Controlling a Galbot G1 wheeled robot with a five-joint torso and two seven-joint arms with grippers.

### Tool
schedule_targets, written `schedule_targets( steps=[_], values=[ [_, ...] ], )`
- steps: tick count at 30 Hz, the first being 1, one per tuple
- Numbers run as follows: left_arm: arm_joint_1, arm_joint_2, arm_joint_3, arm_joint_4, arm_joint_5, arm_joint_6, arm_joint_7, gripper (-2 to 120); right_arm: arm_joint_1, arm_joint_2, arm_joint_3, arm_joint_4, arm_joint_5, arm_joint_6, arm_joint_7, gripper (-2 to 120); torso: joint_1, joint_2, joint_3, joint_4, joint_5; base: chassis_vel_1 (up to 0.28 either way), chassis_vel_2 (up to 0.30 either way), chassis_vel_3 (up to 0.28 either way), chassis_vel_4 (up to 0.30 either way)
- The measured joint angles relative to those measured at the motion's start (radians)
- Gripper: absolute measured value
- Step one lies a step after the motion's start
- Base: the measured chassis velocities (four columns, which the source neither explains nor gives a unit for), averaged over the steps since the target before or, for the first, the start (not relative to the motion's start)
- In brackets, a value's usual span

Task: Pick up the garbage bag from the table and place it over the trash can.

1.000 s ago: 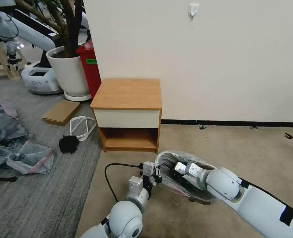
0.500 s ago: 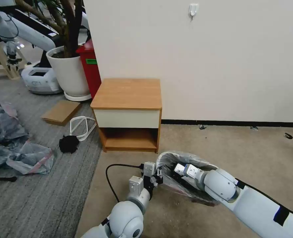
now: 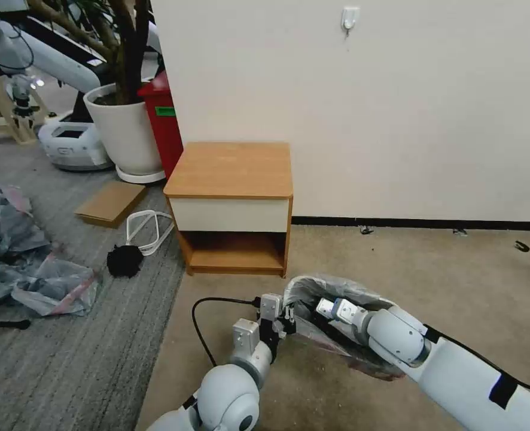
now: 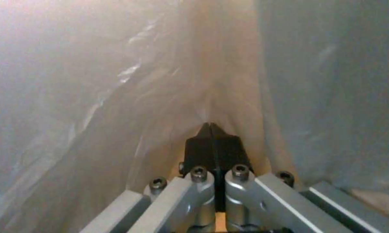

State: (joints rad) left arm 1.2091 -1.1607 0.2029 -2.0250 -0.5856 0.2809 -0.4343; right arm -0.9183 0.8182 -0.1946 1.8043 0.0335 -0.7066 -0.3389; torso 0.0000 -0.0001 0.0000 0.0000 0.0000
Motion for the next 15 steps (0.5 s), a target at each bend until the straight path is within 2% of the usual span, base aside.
schedule_targets(
  steps=[15],
  values=[
    [-0.016,-0.002,0.004,0.014,-0.013,0.001,-0.001,2,0.01,0.005,-0.006,-0.009,-0.001,0.001,-0.005,0,0.0,0.0,0.0,0.0,0.0,0.0,0.0,0.0,0.0]
  ],
)
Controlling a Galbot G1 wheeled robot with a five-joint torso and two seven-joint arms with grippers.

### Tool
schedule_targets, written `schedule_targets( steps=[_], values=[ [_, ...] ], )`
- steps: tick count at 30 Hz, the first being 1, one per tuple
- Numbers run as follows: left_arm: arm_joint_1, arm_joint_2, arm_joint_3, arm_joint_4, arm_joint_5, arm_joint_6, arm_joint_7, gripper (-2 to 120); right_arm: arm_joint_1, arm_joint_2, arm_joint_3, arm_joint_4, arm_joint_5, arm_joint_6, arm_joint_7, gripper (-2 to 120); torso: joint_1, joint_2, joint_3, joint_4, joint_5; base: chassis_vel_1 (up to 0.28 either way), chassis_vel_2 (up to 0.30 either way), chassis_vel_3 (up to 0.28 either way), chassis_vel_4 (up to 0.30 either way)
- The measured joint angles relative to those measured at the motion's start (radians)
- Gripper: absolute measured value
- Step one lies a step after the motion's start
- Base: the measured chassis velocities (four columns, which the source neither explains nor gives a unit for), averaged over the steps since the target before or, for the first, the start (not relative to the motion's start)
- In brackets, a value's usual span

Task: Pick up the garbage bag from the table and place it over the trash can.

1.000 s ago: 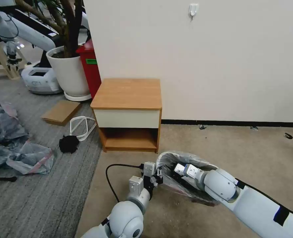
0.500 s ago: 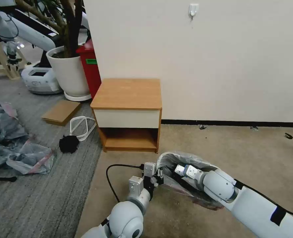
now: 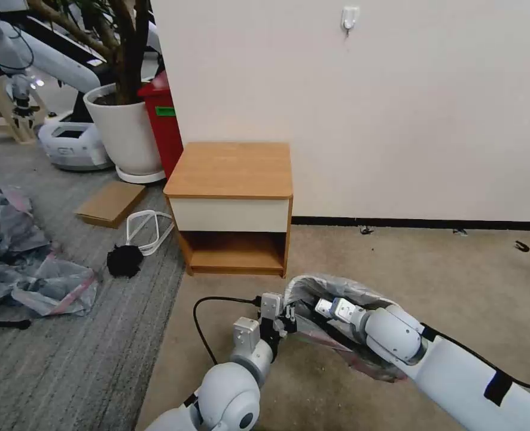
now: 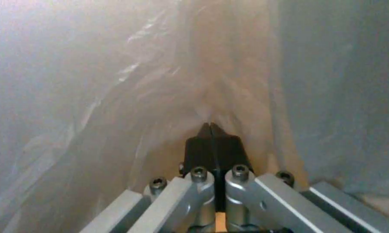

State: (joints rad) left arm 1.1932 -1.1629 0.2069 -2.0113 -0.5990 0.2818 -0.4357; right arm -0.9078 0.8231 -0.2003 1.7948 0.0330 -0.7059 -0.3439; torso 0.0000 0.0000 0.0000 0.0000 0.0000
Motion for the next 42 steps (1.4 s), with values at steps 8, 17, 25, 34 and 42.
schedule_targets(
  steps=[8,17,25,34,42],
  values=[
    [-0.012,0.0,-0.004,0.02,-0.003,-0.002,-0.002,2,-0.009,-0.021,0.013,0.029,0.004,0.001,-0.002,0,0.0,0.0,0.0,-0.0001,0.0,0.0,0.0,0.0,0.0],
    [-0.023,-0.003,-0.009,0.039,-0.022,-0.007,-0.015,2,-0.051,-0.063,0.061,0.101,0.007,0.008,-0.004,0,0.0,0.0,0.0,0.0,0.0,0.0,0.0,0.0,0.0],
    [-0.02,-0.005,-0.009,0.035,-0.045,-0.007,-0.03,2,-0.085,-0.076,0.086,0.123,0.031,0.043,-0.001,0,0.0,0.0,0.0,-0.0001,0.0,0.0,0.0,0.0,0.0],
    [-0.017,-0.003,-0.012,0.03,-0.064,-0.004,-0.036,2,-0.092,-0.075,0.086,0.146,0.082,0.071,0.004,0,0.0,0.0,0.0,0.0,0.0,0.0,0.0,0.0,0.0],
    [-0.017,-0.014,-0.005,0.034,-0.067,-0.003,-0.041,2,-0.092,-0.075,0.084,0.156,0.087,0.091,0.009,0,0.0,0.0,0.0,0.0,0.0,0.0,0.0,0.0,0.0]
  ],
)
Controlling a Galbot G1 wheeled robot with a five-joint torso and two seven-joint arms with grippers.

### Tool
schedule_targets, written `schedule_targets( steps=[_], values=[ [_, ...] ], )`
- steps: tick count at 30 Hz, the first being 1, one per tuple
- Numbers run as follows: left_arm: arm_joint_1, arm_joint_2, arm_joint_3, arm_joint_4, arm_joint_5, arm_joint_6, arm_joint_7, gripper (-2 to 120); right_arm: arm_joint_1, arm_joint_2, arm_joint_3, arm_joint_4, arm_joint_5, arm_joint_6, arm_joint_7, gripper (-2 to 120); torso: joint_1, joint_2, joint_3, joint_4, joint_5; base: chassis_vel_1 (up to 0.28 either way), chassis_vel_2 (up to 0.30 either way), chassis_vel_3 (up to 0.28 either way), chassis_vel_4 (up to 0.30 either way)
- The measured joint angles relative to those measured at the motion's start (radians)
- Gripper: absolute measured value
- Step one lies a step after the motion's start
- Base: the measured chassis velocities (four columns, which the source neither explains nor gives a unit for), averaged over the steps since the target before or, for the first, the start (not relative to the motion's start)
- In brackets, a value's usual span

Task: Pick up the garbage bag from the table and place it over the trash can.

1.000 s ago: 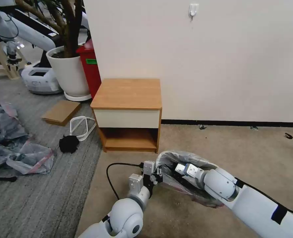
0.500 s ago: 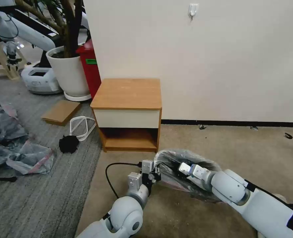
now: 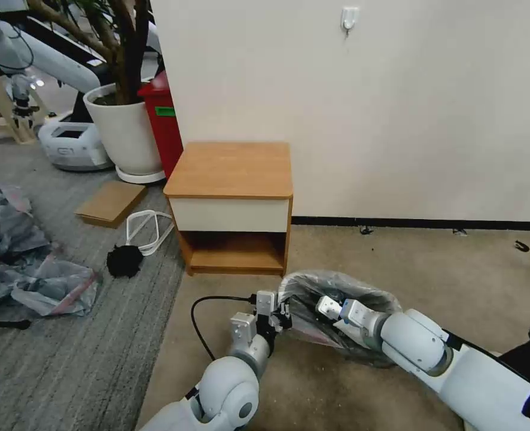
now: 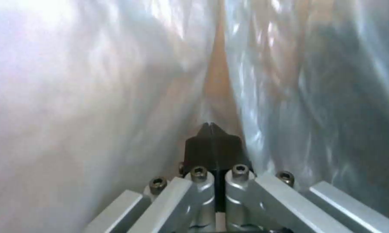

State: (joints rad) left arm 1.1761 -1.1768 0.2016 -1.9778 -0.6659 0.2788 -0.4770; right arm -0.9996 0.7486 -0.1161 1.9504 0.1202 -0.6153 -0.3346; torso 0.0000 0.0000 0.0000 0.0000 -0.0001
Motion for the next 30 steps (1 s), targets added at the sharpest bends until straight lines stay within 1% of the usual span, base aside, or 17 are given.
schedule_targets(
  steps=[8,19,23,26,28,30],
  values=[
    [0.0,0.003,0.006,0.004,0.003,0.002,-0.001,2,0.013,-0.002,-0.002,-0.006,-0.007,0.005,0.009,0,0.0,0.0,0.0,0.0,0.0001,0.0,0.0,0.0,0.0],
    [-0.017,0.004,0.007,0.025,0.006,0.003,0.0,2,0.019,-0.043,-0.005,0.017,-0.011,-0.014,-0.022,0,0.0,0.0,0.0,-0.0001,0.0001,0.0,0.0,0.0,0.0],
    [-0.022,0.004,0.007,0.036,0.005,0.003,0.0,2,0.014,-0.057,0.01,0.03,-0.011,-0.015,-0.025,0,0.0,0.0,0.0,0.0,0.0001,0.0,0.0,0.0,0.0],
    [-0.026,0.003,0.006,0.042,-0.001,0.002,-0.004,2,-0.01,-0.082,0.052,0.066,-0.007,-0.01,-0.027,0,0.0,0.0,0.0,0.0,0.0002,0.0,0.0,0.0,0.0],
    [-0.026,0.003,0.006,0.042,-0.004,0.002,-0.006,2,-0.015,-0.087,0.059,0.072,-0.006,-0.008,-0.028,0,0.0,0.0,0.0,0.0,0.0001,0.0,0.0,0.0,0.0],
    [-0.029,0.002,0.004,0.042,-0.027,0.002,-0.023,2,-0.049,-0.111,0.106,0.114,0.001,0.005,-0.032,0,0.0,0.0,0.0,0.0,0.0001,0.0,0.0,0.0,0.0]
  ],
)
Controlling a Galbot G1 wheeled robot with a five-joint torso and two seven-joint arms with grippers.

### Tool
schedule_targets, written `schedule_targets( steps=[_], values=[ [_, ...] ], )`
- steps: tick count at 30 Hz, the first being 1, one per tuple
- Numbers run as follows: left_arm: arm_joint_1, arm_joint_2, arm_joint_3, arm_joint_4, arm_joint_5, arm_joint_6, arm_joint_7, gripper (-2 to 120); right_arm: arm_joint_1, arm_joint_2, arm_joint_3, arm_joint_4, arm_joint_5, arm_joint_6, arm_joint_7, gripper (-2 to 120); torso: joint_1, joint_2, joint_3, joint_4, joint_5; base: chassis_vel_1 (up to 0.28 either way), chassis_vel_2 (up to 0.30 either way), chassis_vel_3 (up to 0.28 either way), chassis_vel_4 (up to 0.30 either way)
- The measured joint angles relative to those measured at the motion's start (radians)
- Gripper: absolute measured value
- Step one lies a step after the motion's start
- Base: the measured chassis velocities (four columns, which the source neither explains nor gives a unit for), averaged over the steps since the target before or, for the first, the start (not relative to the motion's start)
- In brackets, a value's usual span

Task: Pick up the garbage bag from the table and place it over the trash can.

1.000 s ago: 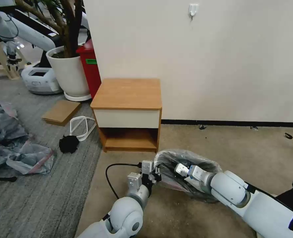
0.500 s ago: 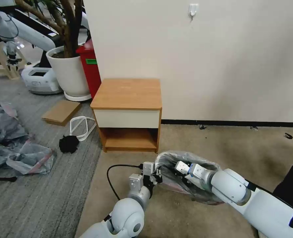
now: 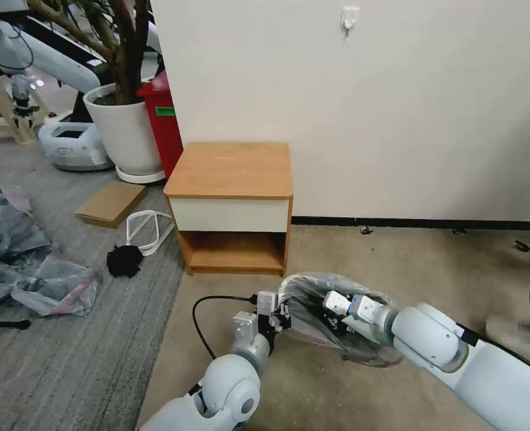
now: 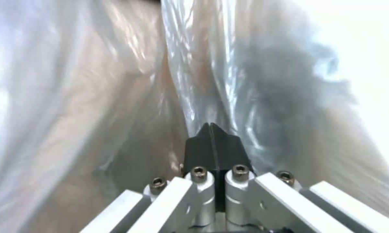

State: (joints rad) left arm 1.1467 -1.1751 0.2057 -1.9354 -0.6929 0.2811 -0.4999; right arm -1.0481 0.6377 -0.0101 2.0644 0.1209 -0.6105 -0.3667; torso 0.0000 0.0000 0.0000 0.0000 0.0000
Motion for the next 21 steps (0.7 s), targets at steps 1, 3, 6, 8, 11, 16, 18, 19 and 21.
schedule_targets(
  steps=[1,3,6,8,11,16,18,19,21],
  values=[
    [-0.001,0.0,-0.001,-0.002,-0.01,0.0,-0.008,2,-0.019,-0.011,0.024,0.02,0.008,0.005,-0.001,0,0.0,0.0,0.0,0.0,0.0,0.0,0.0,0.0,0.0],
    [-0.002,0.0,-0.006,-0.006,-0.027,0.002,-0.023,2,-0.051,-0.025,0.063,0.053,0.024,0.011,-0.001,0,0.0,0.0,0.0,-0.0001,0.0,0.0,0.0,0.0,0.0],
    [-0.003,0.002,-0.014,-0.009,-0.052,0.007,-0.042,2,-0.1,-0.045,0.13,0.102,0.054,0.023,-0.001,0,0.0,0.0,0.0,-0.0001,0.0,0.0,0.0,0.0,0.0],
    [-0.003,0.004,-0.025,-0.016,-0.084,0.016,-0.065,2,-0.14,-0.056,0.201,0.146,0.086,0.038,0.002,0,0.0,0.0,0.0,-0.0001,0.0,0.0,0.0,0.0,0.0],
    [0.003,0.006,-0.037,-0.033,-0.127,0.024,-0.096,2,-0.167,-0.055,0.277,0.179,0.128,0.061,0.022,0,0.0,0.0,0.0,-0.0001,-0.0001,0.0,0.0,0.0,0.0],
    [0.031,0.022,-0.08,-0.084,-0.233,0.057,-0.164,2,-0.188,-0.012,0.367,0.203,0.252,0.131,0.209,0,0.0,0.0,0.0,0.0002,-0.0002,0.0,0.0,0.0,0.0],
    [0.036,0.026,-0.089,-0.094,-0.257,0.063,-0.176,2,-0.19,0.002,0.372,0.203,0.28,0.152,0.256,0,0.0,0.0,0.0,0.0001,-0.0001,0.0,0.0,0.0,0.0],
    [0.045,0.033,-0.105,-0.11,-0.286,0.073,-0.19,2,-0.2,0.03,0.379,0.199,0.33,0.207,0.335,0,0.0,0.0,0.0,0.0001,-0.0001,0.0,0.0,0.0,0.0],
    [0.056,0.045,-0.121,-0.125,-0.31,0.079,-0.202,2,-0.213,0.073,0.385,0.193,0.394,0.281,0.417,7,0.0,0.0,0.0,0.0,-0.0001,0.0,0.0,0.0,0.0]
  ],
)
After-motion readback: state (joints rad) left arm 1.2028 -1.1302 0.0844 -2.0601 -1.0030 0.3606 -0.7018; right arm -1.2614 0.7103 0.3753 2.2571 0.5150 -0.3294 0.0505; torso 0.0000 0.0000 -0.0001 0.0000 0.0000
